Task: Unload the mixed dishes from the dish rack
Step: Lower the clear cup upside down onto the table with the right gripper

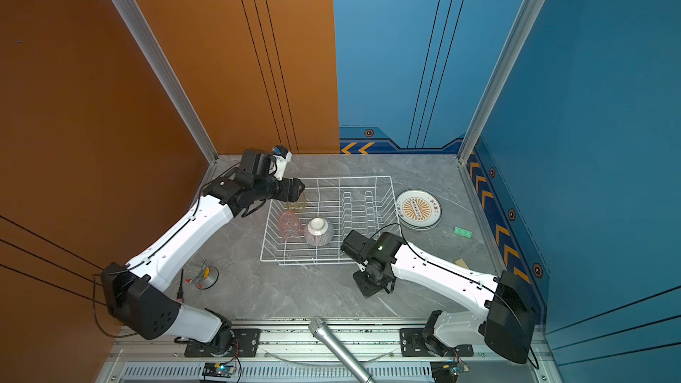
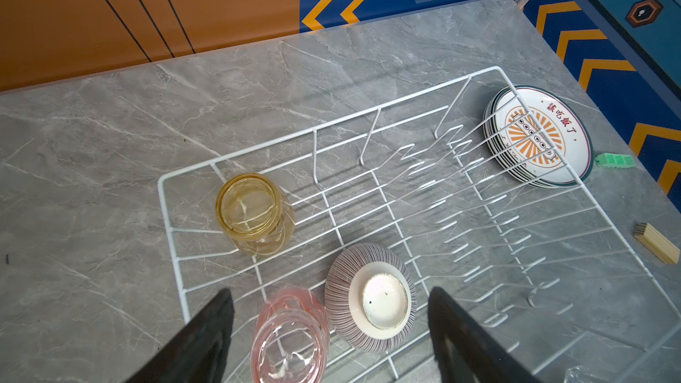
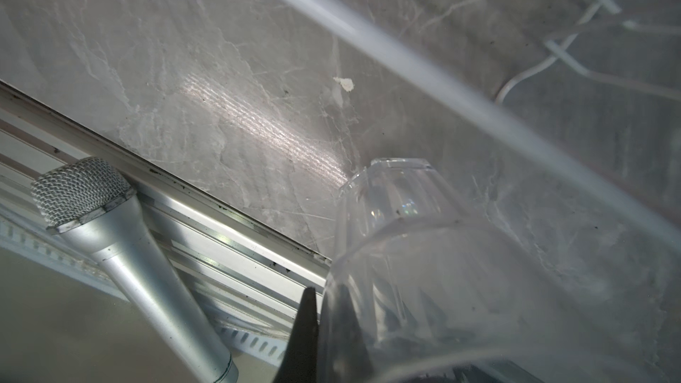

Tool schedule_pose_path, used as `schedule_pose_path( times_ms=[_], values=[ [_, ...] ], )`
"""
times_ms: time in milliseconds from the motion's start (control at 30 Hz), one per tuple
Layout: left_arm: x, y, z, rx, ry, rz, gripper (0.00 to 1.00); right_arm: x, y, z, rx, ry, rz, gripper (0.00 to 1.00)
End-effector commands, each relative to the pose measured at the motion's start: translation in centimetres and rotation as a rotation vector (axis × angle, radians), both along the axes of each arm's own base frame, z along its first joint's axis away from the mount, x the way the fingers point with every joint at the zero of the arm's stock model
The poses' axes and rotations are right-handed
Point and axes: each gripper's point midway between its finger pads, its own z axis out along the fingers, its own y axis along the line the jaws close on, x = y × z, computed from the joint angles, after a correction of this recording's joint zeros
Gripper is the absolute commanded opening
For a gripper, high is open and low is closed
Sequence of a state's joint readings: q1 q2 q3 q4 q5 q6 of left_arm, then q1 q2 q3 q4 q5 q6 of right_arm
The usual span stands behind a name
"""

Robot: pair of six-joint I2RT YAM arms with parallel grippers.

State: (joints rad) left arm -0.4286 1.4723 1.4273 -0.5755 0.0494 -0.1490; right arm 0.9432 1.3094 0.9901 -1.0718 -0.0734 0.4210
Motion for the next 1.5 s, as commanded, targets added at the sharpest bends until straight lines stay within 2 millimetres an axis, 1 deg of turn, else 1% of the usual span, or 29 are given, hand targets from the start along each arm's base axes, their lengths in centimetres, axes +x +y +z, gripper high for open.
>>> schedule_pose_path(
  times_ms=[0,200,633,1000,1200,1333,1467],
  values=[
    [0.2,-1.0,-0.4,0.001,-0.013,-0.042,0.83,0.8,0.0,-0.8,-0.007,-0.024,-0.031,0.0],
    [0.4,-1.8,-1.0,0.004,-0.007,-0.068,0.83,1.0,0.2,-1.8,-0.006,-0.019,-0.036,0.0],
    [1.0,-2.1,-1.6,0.013,-0.007,-0.071,0.83,1.5,0.3,-2.7,-0.024,-0.002,-0.022,0.0],
    [1.1,-2.0,-1.9,0.026,-0.007,-0.069,0.84,1.6,0.4,-3.9,-0.072,0.035,0.0,0.0],
    [1.0,-1.8,-2.2,0.036,-0.003,-0.066,0.85,2.0,0.6,-4.0,-0.081,0.03,0.008,0.0],
    [0.9,-1.7,-2.4,0.041,0.002,-0.063,0.85,2.2,0.6,-3.9,-0.081,0.023,0.013,0.06],
    [0.8,-1.5,-2.4,0.045,0.001,-0.059,0.85,2.6,0.7,-3.6,-0.077,0.01,0.011,0.06]
  ],
)
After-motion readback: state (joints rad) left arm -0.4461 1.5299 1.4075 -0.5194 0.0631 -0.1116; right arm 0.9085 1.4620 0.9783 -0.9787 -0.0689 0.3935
